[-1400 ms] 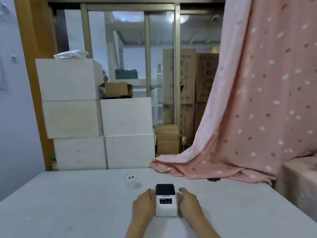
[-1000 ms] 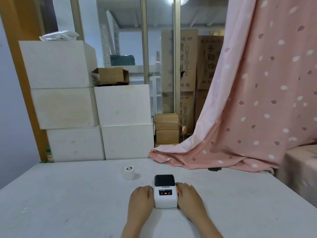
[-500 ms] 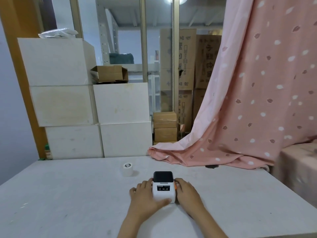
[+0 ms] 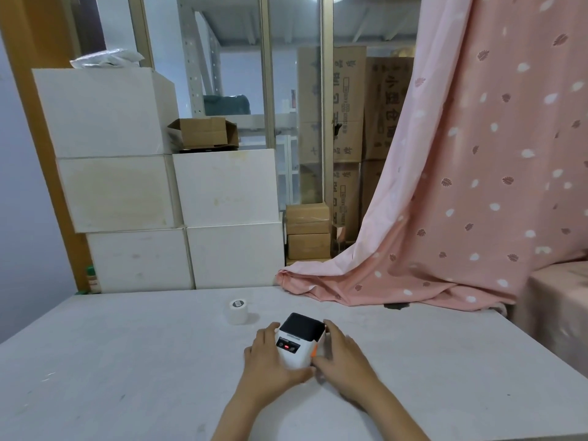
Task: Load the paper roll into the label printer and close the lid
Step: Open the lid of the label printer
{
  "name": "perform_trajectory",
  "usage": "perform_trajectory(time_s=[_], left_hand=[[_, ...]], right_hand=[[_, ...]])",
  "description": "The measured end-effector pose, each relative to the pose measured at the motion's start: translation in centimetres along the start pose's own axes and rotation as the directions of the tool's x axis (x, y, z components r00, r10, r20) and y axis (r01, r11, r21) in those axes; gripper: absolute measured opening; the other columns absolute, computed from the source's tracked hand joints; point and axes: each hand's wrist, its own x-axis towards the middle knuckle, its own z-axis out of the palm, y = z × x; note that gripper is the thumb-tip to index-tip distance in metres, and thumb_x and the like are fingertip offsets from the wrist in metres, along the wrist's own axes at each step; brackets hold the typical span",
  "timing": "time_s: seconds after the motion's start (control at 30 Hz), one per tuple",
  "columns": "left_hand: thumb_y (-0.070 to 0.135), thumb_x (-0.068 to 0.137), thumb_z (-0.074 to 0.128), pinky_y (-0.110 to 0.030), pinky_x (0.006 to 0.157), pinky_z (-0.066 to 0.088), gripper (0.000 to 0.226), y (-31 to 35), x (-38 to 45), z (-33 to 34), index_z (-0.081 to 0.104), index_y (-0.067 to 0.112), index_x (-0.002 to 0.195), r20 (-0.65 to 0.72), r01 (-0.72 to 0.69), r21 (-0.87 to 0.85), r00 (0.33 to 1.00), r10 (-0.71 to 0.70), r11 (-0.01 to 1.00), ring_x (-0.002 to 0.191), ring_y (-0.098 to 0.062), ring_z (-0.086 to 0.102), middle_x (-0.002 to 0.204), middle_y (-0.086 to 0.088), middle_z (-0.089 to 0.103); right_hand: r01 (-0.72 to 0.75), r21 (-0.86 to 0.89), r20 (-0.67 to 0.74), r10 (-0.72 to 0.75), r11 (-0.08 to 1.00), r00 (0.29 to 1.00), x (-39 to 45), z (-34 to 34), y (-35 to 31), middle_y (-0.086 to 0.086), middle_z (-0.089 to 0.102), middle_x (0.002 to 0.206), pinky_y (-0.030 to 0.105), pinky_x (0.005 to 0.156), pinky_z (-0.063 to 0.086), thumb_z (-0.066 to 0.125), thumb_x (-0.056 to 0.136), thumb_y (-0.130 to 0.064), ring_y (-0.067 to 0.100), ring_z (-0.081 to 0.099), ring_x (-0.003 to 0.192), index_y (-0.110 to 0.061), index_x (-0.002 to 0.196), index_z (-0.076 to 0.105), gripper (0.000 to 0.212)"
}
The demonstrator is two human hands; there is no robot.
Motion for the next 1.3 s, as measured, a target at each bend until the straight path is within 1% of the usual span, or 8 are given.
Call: perform_trajectory(time_s=[0.1, 0.23, 0.3, 0.4, 0.5, 0.67, 0.83, 1.3], left_hand=[[0.054, 0.056, 0.081, -0.036, 0.105, 0.039, 0.1, 0.13, -0.23, -0.29, 0.034, 0.027, 0.14, -0.026, 0.005, -0.088, 1.0, -0.007, 0.996, 0.108, -0.009, 0.046, 0.12, 0.015, 0.044], [0.05, 0.051, 0.085, -0.03, 0.091, 0.053, 0.098, 0.03, -0.11, -0.53, 0.036, 0.033, 0.134, 0.023, 0.044, -0.171, 0.999, -0.041, 0.984, 0.103, -0.002, 0.062, 0.113, 0.015, 0.063], [0.046, 0.053, 0.087, -0.021, 0.08, 0.054, 0.09, -0.01, -0.2, -0.67, 0.037, 0.037, 0.128, 0.051, 0.053, -0.191, 0.998, -0.044, 0.98, 0.092, 0.005, 0.065, 0.103, 0.015, 0.068], [0.039, 0.054, 0.087, -0.021, 0.073, 0.057, 0.074, 0.04, -0.31, -0.76, 0.047, 0.036, 0.117, 0.065, 0.047, -0.195, 0.997, -0.035, 0.98, 0.084, 0.008, 0.066, 0.097, 0.014, 0.071], [0.039, 0.055, 0.086, -0.028, 0.074, 0.06, 0.067, -0.01, -0.29, -0.61, 0.049, 0.039, 0.111, 0.071, 0.041, -0.202, 0.997, -0.028, 0.978, 0.083, 0.005, 0.067, 0.097, 0.014, 0.07], [0.041, 0.055, 0.085, -0.025, 0.071, 0.059, 0.065, -0.02, -0.35, -0.52, 0.049, 0.039, 0.109, 0.051, 0.025, -0.204, 0.999, -0.015, 0.979, 0.083, 0.004, 0.066, 0.097, 0.013, 0.07], [0.04, 0.053, 0.087, -0.034, 0.074, 0.06, 0.061, -0.21, -0.22, -0.41, 0.052, 0.038, 0.104, 0.03, 0.021, -0.191, 0.999, -0.016, 0.981, 0.081, 0.002, 0.067, 0.094, 0.012, 0.07], [0.043, 0.051, 0.087, -0.033, 0.074, 0.059, 0.06, -0.06, -0.28, -0.53, 0.055, 0.034, 0.101, 0.015, 0.028, -0.175, 1.0, -0.026, 0.984, 0.079, 0.003, 0.067, 0.092, 0.011, 0.072]], right_hand=[[0.009, -0.006, 0.005, -0.009, 1.0, 1.0, 0.09, 0.2, 0.04, -0.015, 0.032, 0.16, 0.034, 0.117, 0.03, 0.053, 0.084, -0.051, 0.013, 0.03, 0.147, -0.031, 0.16, 0.017, 0.087], [-0.023, 0.058, 0.014, 0.022, 0.998, 1.0, 0.04, 0.1, -0.12, -0.012, 0.037, 0.158, 0.034, 0.114, 0.033, 0.056, 0.076, -0.058, 0.012, 0.034, 0.144, -0.034, 0.16, 0.016, 0.096], [-0.047, 0.08, 0.017, 0.045, 0.996, 0.999, -0.07, 0.05, -0.22, -0.01, 0.038, 0.157, 0.032, 0.113, 0.034, 0.059, 0.074, -0.056, 0.013, 0.036, 0.144, -0.035, 0.161, 0.013, 0.1], [-0.036, 0.084, 0.009, 0.036, 0.996, 0.999, -0.1, -0.01, -0.2, -0.013, 0.041, 0.155, 0.033, 0.113, 0.037, 0.061, 0.072, -0.052, 0.01, 0.041, 0.14, -0.038, 0.16, 0.012, 0.101], [0.01, 0.063, 0.012, -0.011, 0.998, 1.0, -0.2, -0.08, -0.26, -0.018, 0.045, 0.146, 0.032, 0.109, 0.04, 0.061, 0.073, -0.048, 0.007, 0.045, 0.131, -0.047, 0.156, 0.016, 0.094], [0.049, 0.055, 0.024, -0.051, 0.997, 0.998, -0.35, -0.12, -0.39, -0.022, 0.047, 0.136, 0.031, 0.104, 0.043, 0.058, 0.076, -0.046, 0.004, 0.048, 0.123, -0.059, 0.146, 0.023, 0.08], [0.044, 0.075, 0.028, -0.046, 0.996, 0.999, -0.45, 0.18, -0.62, -0.023, 0.048, 0.131, 0.032, 0.102, 0.046, 0.058, 0.074, -0.046, 0.005, 0.053, 0.116, -0.06, 0.144, 0.024, 0.079], [0.097, 0.072, -0.001, -0.097, 0.993, 0.995, -0.8, 0.02, -0.63, -0.015, 0.049, 0.123, 0.028, 0.09, 0.05, 0.056, 0.078, -0.039, 0.005, 0.06, 0.097, -0.069, 0.136, 0.023, 0.074]])
